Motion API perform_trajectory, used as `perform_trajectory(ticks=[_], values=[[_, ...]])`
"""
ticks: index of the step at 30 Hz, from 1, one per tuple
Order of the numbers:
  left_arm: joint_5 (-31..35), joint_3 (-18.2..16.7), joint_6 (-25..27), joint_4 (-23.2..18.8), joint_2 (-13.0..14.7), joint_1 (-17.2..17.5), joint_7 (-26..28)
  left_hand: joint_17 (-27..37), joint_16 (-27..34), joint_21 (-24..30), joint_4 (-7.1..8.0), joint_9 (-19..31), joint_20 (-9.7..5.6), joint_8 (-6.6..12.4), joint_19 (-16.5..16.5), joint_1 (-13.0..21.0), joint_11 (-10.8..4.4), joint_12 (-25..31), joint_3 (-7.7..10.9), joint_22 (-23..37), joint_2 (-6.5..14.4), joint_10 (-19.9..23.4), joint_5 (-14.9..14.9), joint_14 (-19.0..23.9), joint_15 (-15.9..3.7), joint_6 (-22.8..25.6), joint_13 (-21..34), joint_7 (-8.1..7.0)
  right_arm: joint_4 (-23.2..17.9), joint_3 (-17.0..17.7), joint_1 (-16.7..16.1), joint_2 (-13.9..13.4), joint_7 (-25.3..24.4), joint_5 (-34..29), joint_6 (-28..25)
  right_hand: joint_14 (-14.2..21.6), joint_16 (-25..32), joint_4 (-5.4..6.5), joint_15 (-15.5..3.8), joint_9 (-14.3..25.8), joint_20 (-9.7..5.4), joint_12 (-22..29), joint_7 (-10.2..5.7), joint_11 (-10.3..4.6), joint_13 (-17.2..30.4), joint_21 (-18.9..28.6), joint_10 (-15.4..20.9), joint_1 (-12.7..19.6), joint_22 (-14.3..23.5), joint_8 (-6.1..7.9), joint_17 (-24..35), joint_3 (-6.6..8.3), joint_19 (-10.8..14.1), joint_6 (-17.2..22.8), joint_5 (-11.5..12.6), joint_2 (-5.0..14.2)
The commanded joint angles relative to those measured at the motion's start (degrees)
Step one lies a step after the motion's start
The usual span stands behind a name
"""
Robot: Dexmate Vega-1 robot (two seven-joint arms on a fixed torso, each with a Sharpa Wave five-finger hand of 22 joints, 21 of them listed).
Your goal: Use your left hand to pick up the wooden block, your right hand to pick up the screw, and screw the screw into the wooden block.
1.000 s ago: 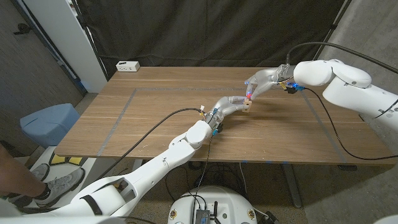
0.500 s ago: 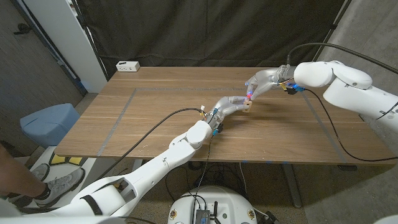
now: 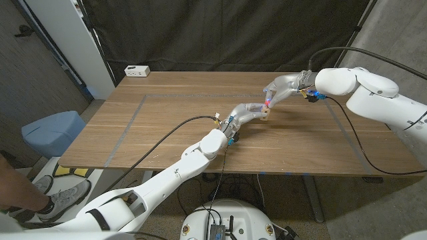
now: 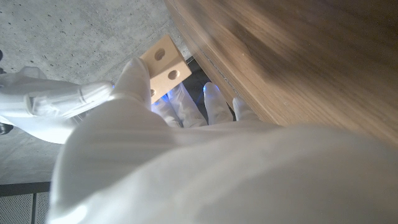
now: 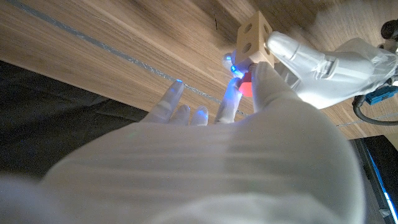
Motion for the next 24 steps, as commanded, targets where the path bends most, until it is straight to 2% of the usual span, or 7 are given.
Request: perform_trajectory(ticks=[1, 5, 7, 15, 24], values=[[-0.3, -0.1, 0.0, 0.3, 0.1, -0.1, -0.3, 0.1, -0.1, 0.4, 0.23, 0.2, 0.50, 0.65, 0.2, -0.7, -0.07, 0.3, 0.85, 0.2, 1.1, 0.4, 0.3, 0.7, -4.65, 1.5, 0.2, 1.03, -0.5, -0.2, -0.7, 0.3, -1.4, -0.3, -1.3, 0.6, 0.3, 0.62, -2.96, 0.4, -3.40, 0.2, 0.39, 0.15, 0.1, 0.1, 0.9, -1.1, 0.1, 0.71, 0.2, -0.27, 0.8, 1.0, -0.1, -0.04], [-0.3, -0.1, -0.1, 0.3, 0.1, -0.1, -0.2, 0.1, -0.1, 0.4, 0.23, 0.2, 0.46, 0.63, 0.2, -0.7, -0.07, 0.3, 0.90, 0.2, 1.2, 0.4, 0.3, 0.7, -4.62, 1.5, 0.2, 1.06, -0.6, -0.3, -0.7, 0.4, -1.6, -0.5, -1.5, 1.1, 0.4, 0.89, -3.04, 0.6, -3.34, 0.2, 0.83, 0.45, 0.1, 0.1, 1.4, -1.7, 0.1, 1.25, 0.2, -0.55, 1.2, 1.6, -0.1, 0.16], [-0.3, -0.2, 0.0, 0.3, 0.1, -0.1, -0.2, 0.1, -0.1, 0.4, 0.21, 0.2, 0.43, 0.62, 0.2, -0.7, -0.07, 0.3, 0.90, 0.2, 1.2, 0.4, 0.3, 0.7, -4.59, 1.5, 0.2, 1.05, -0.7, -0.3, -0.8, 0.4, -1.8, -0.6, -1.6, 1.2, 0.5, 0.92, -3.08, 0.7, -3.25, 0.2, 0.81, -0.13, 0.1, 0.0, 1.6, -1.9, 0.1, 1.53, 0.2, -0.65, 1.3, 2.0, -0.1, 0.25], [-0.4, -0.1, 0.0, 0.5, 0.1, -0.2, -0.4, 0.1, -0.1, 0.4, 0.12, 0.2, 0.39, 0.66, 0.3, -0.6, -0.06, 0.3, 0.94, 0.2, 1.2, 0.4, 0.3, 0.7, -4.53, 1.6, 0.2, 1.14, -1.1, -0.8, -0.9, 0.3, -2.1, -1.6, -2.1, 1.8, 0.6, 1.17, -3.18, 1.1, -3.17, 0.3, 1.61, 0.09, 0.1, 0.0, 2.8, -2.8, 0.1, 3.02, 0.2, -1.22, 2.0, 4.4, 0.0, 0.69], [-0.4, -0.1, -0.1, 0.8, 0.0, -0.3, -0.4, 0.1, -0.1, 0.4, 0.14, 0.2, 0.39, 0.65, 0.3, -0.6, -0.06, 0.3, 0.98, 0.2, 1.2, 0.4, 0.3, 0.7, -4.58, 1.6, 0.2, 1.12, -1.5, -1.4, -0.7, 0.3, -1.5, -3.0, -2.9, 2.2, 0.6, 1.45, -3.30, 0.7, -3.03, 0.2, 1.94, -0.13, 0.0, -0.1, 3.3, -3.7, 0.1, 3.56, 0.2, -1.77, 2.3, 5.9, 0.0, 0.91]])
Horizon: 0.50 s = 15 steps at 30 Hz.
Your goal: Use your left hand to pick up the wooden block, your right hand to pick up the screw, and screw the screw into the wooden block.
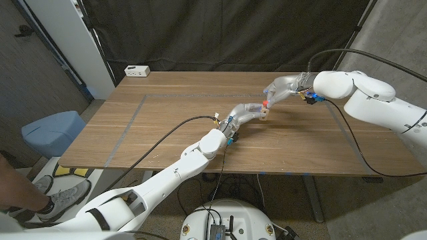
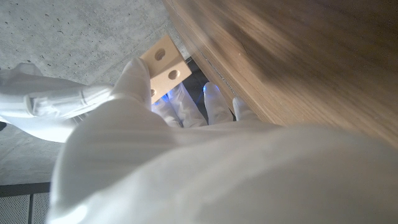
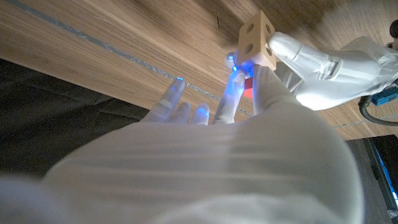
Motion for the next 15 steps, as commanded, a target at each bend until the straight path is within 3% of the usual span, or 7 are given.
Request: perform_trajectory(ticks=[1, 6, 9, 15], values=[[-0.1, 0.0, -0.1, 0.3, -0.1, -0.2, -0.2, 0.1, -0.1, 0.4, 0.19, 0.2, 0.39, 0.66, 0.3, -0.6, -0.06, 0.5, 0.56, 0.2, 1.2, 0.4, 0.3, 0.7, -4.58, 1.6, 0.2, 1.23, -0.6, -0.8, 0.1, 0.0, 0.4, -1.8, -1.1, 0.5, 0.2, 0.15, -3.42, -0.1, -2.76, 0.2, 0.10, -0.20, 0.2, -0.1, 0.6, -0.7, 0.1, 0.56, 0.2, -0.41, 0.6, 0.9, 0.0, 0.01], [-0.1, 0.1, -0.1, 0.4, -0.1, -0.3, -0.3, 0.1, -0.1, 0.4, 0.18, 0.2, 0.39, 0.66, 0.3, -0.6, -0.06, 0.5, 0.58, 0.2, 1.2, 0.4, 0.3, 0.7, -4.54, 1.6, 0.2, 1.16, -1.1, -1.1, 0.3, -0.1, 1.1, -2.7, -1.7, 0.6, 0.2, 0.39, -3.29, -0.5, -2.75, 0.0, 0.35, 0.00, 0.2, -0.2, 0.6, -1.9, 0.1, 0.34, 0.2, -1.14, 0.7, 0.5, -0.1, -0.53], [-0.2, 0.1, 0.0, 0.4, -0.1, -0.4, -0.5, 0.2, -0.1, 0.4, 0.28, 0.2, 0.42, 0.65, 0.3, -0.7, -0.05, 0.5, 0.58, 0.2, 1.3, 0.4, 0.3, 0.7, -4.46, 1.6, 0.2, 1.09, -1.3, -0.9, 0.3, -0.2, 1.4, -2.7, -1.9, 0.5, -0.1, 0.43, -3.17, -0.9, -2.66, -0.4, 0.43, 1.21, 0.2, -0.4, 0.1, -2.7, 0.1, -0.45, 0.1, -1.69, 0.6, -1.3, -0.1, -0.88], [-0.2, 0.2, -0.1, 0.6, -0.2, -0.5, -0.6, 0.1, -0.1, 0.4, 0.25, 0.2, 0.42, 0.63, 0.3, -0.7, -0.05, 0.5, 0.64, 0.2, 1.3, 0.4, 0.4, 0.7, -4.44, 1.5, 0.2, 1.18, -1.5, -0.6, 0.5, -0.6, 2.4, -2.4, -2.2, -0.2, -0.8, 0.06, -2.63, -1.5, -2.19, -1.0, 0.42, 2.09, 0.2, -0.7, -1.2, -3.3, 0.1, -1.89, -0.1, -2.15, -0.2, -4.6, 0.1, -1.64]])
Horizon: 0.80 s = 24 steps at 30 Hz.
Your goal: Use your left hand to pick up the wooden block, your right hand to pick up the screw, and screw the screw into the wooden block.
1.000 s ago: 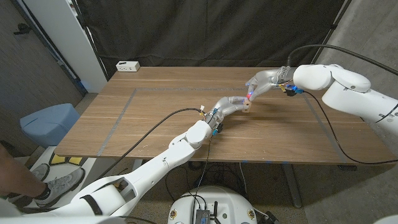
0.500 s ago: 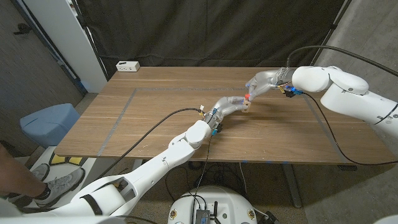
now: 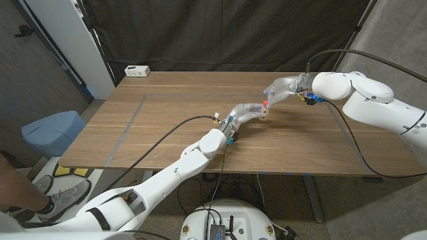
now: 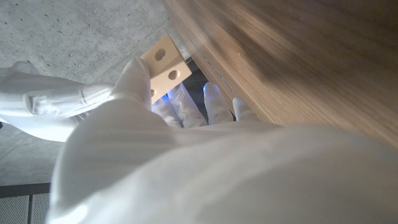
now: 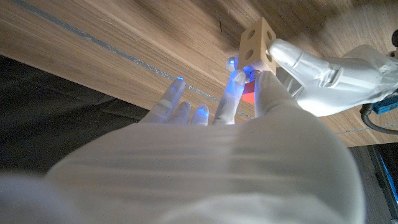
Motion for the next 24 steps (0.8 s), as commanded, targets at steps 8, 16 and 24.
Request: perform_trajectory(ticks=[8, 16, 24], values=[[0.0, 0.2, -0.2, 0.4, -0.2, -0.4, -0.3, 0.1, -0.2, 0.4, 0.19, 0.2, 0.21, 0.64, 0.1, -0.7, -0.06, 0.3, 0.64, 0.2, 1.2, 0.5, 0.6, 0.7, -4.56, 1.6, 0.2, 1.08, -1.0, 0.0, 1.0, -0.9, 3.2, -0.6, -1.2, -1.6, -1.3, -0.31, -1.71, -1.1, -1.90, -0.9, -0.70, 1.63, 0.2, -0.5, -2.5, -1.3, 0.1, -2.71, -0.1, -0.56, -1.7, -6.1, 0.2, -0.88], [0.0, 0.2, -0.2, 0.3, -0.2, -0.3, -0.3, 0.1, -0.2, 0.4, 0.15, 0.2, 0.21, 0.62, 0.1, -0.7, -0.05, 0.3, 0.65, 0.2, 1.2, 0.5, 0.6, 0.7, -4.49, 1.6, 0.2, 1.03, -1.2, 0.0, 1.7, -1.3, 4.8, -0.8, -1.3, -2.8, -2.1, -0.70, -0.97, -2.0, -1.31, -1.1, -1.39, 2.33, 0.3, -0.5, -4.5, -1.8, 0.1, -5.41, -0.2, -0.44, -2.8, -11.9, 0.4, -1.29], [0.1, 0.3, -0.1, 0.0, -0.2, -0.1, -0.2, 0.1, -0.1, 0.4, 0.16, 0.2, 0.23, 0.59, 0.1, -0.7, -0.05, 0.3, 0.72, 0.2, 1.3, 0.5, 0.6, 0.7, -4.47, 1.5, 0.2, 1.16, -1.7, 0.1, 2.2, -1.5, 5.7, -1.0, -1.0, -4.0, -2.7, -1.20, -0.59, -2.7, -0.11, -1.4, -2.29, 1.67, 0.4, -0.6, -6.7, -1.6, 0.1, -7.14, -0.3, -0.06, -3.9, -15.2, 0.5, -1.57]])
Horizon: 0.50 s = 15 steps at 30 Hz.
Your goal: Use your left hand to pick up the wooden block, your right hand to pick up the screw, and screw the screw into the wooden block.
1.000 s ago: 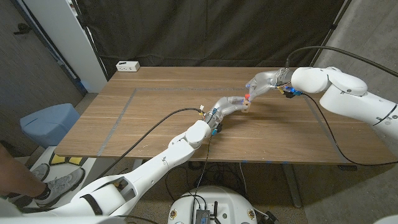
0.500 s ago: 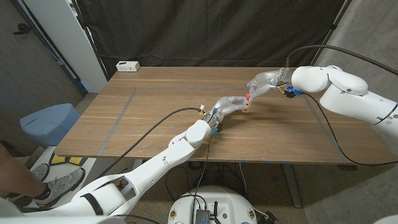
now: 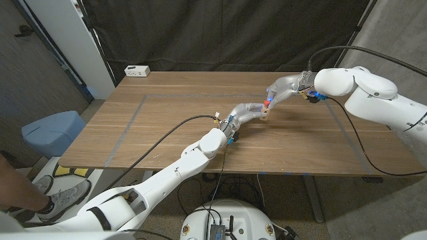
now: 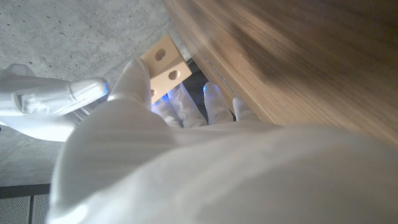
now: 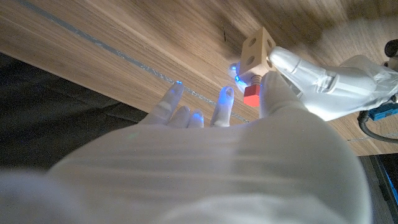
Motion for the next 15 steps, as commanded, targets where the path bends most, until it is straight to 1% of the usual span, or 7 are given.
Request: perform_trajectory(ticks=[1, 2, 6, 7, 8, 11, 15], values=[[0.1, 0.1, 0.0, -0.3, 0.0, 0.2, 0.1, 0.1, -0.1, 0.4, 0.14, 0.1, 0.23, 0.60, 0.1, -0.7, -0.05, 0.3, 0.70, 0.2, 1.3, 0.5, 0.4, 0.7, -4.49, 1.5, 0.2, 1.13, -0.7, 0.0, 0.9, -0.4, 1.9, -0.6, -0.1, -0.7, -0.5, -0.71, -0.61, -0.2, 0.51, 0.0, -0.60, -0.07, 0.2, -0.4, -1.1, 0.1, 0.1, -0.79, 0.0, 0.34, -1.0, -1.3, 0.3, -0.09], [0.1, 0.1, 0.0, -0.3, 0.0, 0.2, 0.0, 0.1, -0.1, 0.4, 0.16, 0.1, 0.20, 0.60, 0.1, -0.7, -0.05, 0.3, 0.69, 0.2, 1.3, 0.5, 0.4, 0.8, -4.48, 1.5, 0.2, 1.10, -0.8, 0.0, 1.0, -0.4, 2.0, -0.7, -0.1, -1.0, -0.6, -0.88, -0.06, -0.3, 1.24, 0.0, -0.63, -0.07, 0.2, -0.4, -1.3, 0.3, 0.1, -0.98, -0.1, 0.45, -1.1, -1.6, 0.3, -0.20], [0.1, 0.2, 0.0, -0.2, -0.1, 0.1, 0.0, 0.1, -0.1, 0.4, 0.12, 0.1, 0.21, 0.61, 0.1, -0.7, -0.05, 0.3, 0.72, 0.2, 1.2, 0.5, 0.4, 0.8, -4.53, 1.5, 0.2, 0.99, -1.3, -0.1, 1.2, -0.2, 2.3, -1.3, -0.2, -1.1, -0.6, -1.26, 0.48, -0.6, 2.73, 0.1, -1.05, -0.91, 0.2, -0.3, -1.7, 1.0, 0.1, -1.38, -0.2, 0.82, -1.3, -2.3, 0.3, -0.28], [0.1, 0.2, 0.0, -0.2, -0.1, 0.1, 0.0, 0.1, -0.1, 0.4, 0.15, 0.1, 0.24, 0.60, 0.0, -0.7, -0.05, 0.3, 0.73, 0.2, 1.3, 0.5, 0.4, 0.8, -4.53, 1.5, 0.2, 1.07, -1.4, -0.2, 1.2, -0.2, 2.3, -1.5, -0.2, -1.1, -0.6, -1.45, 0.70, -0.7, 3.62, 0.2, -1.00, -1.14, 0.2, -0.2, -1.8, 1.4, 0.2, -1.43, -0.3, 1.01, -1.4, -2.3, 0.3, -0.33], [0.1, 0.2, 0.0, -0.1, -0.1, 0.1, 0.0, 0.1, -0.1, 0.4, 0.12, 0.1, 0.20, 0.61, 0.1, -0.7, -0.05, 0.3, 0.73, 0.2, 1.3, 0.5, 0.4, 0.8, -4.55, 1.5, 0.2, 1.04, -1.5, -0.3, 1.3, -0.1, 2.5, -1.7, -0.2, -1.0, -0.6, -1.53, 0.98, -0.8, 4.13, 0.2, -1.03, -1.24, 0.2, -0.2, -1.8, 1.6, 0.2, -1.46, -0.3, 1.11, -1.3, -2.2, 0.3, -0.38], [0.2, 0.2, 0.0, 0.0, -0.1, 0.0, 0.0, 0.1, -0.1, 0.4, 0.15, 0.1, 0.21, 0.60, 0.1, -0.8, -0.05, 0.3, 0.74, 0.2, 1.3, 0.5, 0.4, 0.7, -4.55, 1.5, 0.2, 1.03, -1.7, -0.7, 1.8, 0.2, 3.1, -2.6, -0.5, -0.8, -0.5, -1.69, 1.69, -0.9, 4.63, 0.3, -1.10, -1.47, 0.2, -0.1, -1.9, 2.0, 0.2, -1.42, -0.4, 1.32, -1.2, -2.0, 0.3, -0.44], [0.2, 0.2, 0.0, 0.1, -0.2, -0.1, 0.0, 0.1, -0.1, 0.4, 0.16, 0.1, 0.24, 0.61, 0.0, -0.8, -0.04, 0.3, 0.75, 0.2, 1.3, 0.5, 0.4, 0.7, -4.52, 1.5, 0.2, 0.96, -1.7, -1.4, 2.7, 0.8, 4.3, -3.6, -0.6, -0.6, -0.4, -1.90, 1.96, -1.0, 5.16, 0.4, -1.24, -1.59, 0.2, -0.1, -1.9, 2.7, 0.2, -1.34, -0.5, 1.68, -1.2, -1.6, 0.3, -0.35]])
